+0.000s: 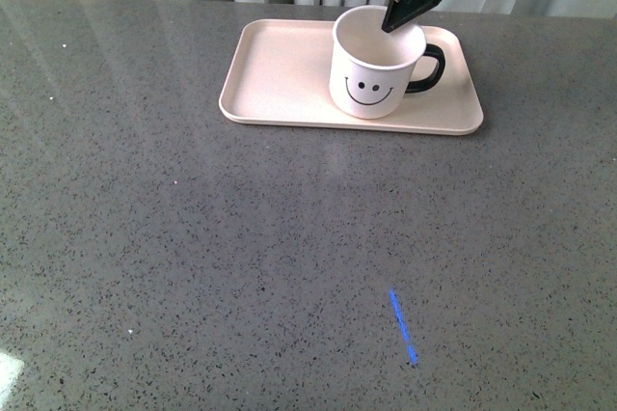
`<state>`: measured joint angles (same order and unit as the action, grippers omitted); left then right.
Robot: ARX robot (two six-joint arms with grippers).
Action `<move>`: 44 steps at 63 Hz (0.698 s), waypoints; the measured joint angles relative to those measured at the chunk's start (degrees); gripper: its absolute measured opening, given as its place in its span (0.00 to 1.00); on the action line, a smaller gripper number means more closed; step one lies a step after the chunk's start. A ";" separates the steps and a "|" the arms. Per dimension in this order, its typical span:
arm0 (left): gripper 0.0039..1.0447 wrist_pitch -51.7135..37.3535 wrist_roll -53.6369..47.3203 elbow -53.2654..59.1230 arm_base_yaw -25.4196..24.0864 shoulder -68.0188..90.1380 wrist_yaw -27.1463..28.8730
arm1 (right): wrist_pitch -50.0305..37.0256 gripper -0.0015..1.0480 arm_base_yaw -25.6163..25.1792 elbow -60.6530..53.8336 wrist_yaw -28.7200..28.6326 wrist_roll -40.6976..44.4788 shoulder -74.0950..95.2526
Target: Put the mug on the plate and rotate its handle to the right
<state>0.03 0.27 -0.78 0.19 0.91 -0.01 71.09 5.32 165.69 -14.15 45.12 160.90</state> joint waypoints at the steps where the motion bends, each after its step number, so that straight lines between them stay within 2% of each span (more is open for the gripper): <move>1: 0.91 0.00 0.02 0.00 0.00 0.00 0.00 | 0.00 0.02 0.00 0.00 0.02 0.00 0.00; 6: 0.91 0.00 0.00 0.00 0.00 0.00 0.00 | 0.00 0.04 0.02 0.00 0.33 0.22 0.00; 10: 0.91 0.00 0.00 0.00 0.00 0.00 0.00 | 0.02 0.16 0.07 0.00 0.68 0.66 0.31; 12: 0.91 0.00 0.00 0.00 0.00 0.00 0.00 | 0.02 0.27 0.13 0.00 0.68 0.87 0.55; 16: 0.91 0.00 0.00 0.00 0.00 0.00 0.00 | 0.00 0.39 0.24 0.00 0.90 0.94 0.76; 17: 0.91 0.00 0.00 0.00 0.00 0.00 0.00 | 0.00 0.39 0.24 0.00 0.90 0.94 0.76; 20: 0.91 0.00 0.02 0.00 0.00 0.00 0.00 | 0.02 0.52 0.39 0.00 0.90 0.94 0.76; 24: 0.91 0.00 0.00 0.00 0.00 0.00 0.00 | 0.02 0.59 0.52 0.00 0.87 0.92 0.74; 26: 0.91 0.00 0.02 0.00 0.00 0.00 0.00 | 0.02 0.68 0.70 0.00 0.85 0.92 0.74; 29: 0.91 0.00 0.00 0.00 0.00 0.00 0.00 | 0.02 0.70 0.79 0.00 0.83 0.90 0.74; 34: 0.91 0.00 0.00 0.00 0.00 0.00 0.00 | 0.02 0.83 1.01 0.00 0.94 0.90 0.74; 42: 0.91 0.00 0.02 0.00 0.00 0.00 0.00 | 0.02 0.99 1.07 0.00 1.84 0.98 0.17; 44: 0.91 0.00 0.02 0.00 0.00 0.00 0.00 | 0.02 0.99 1.07 0.00 2.12 0.98 -0.09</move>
<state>0.03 0.30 -0.78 0.19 0.91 -0.01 71.11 6.39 165.69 -12.03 46.11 160.81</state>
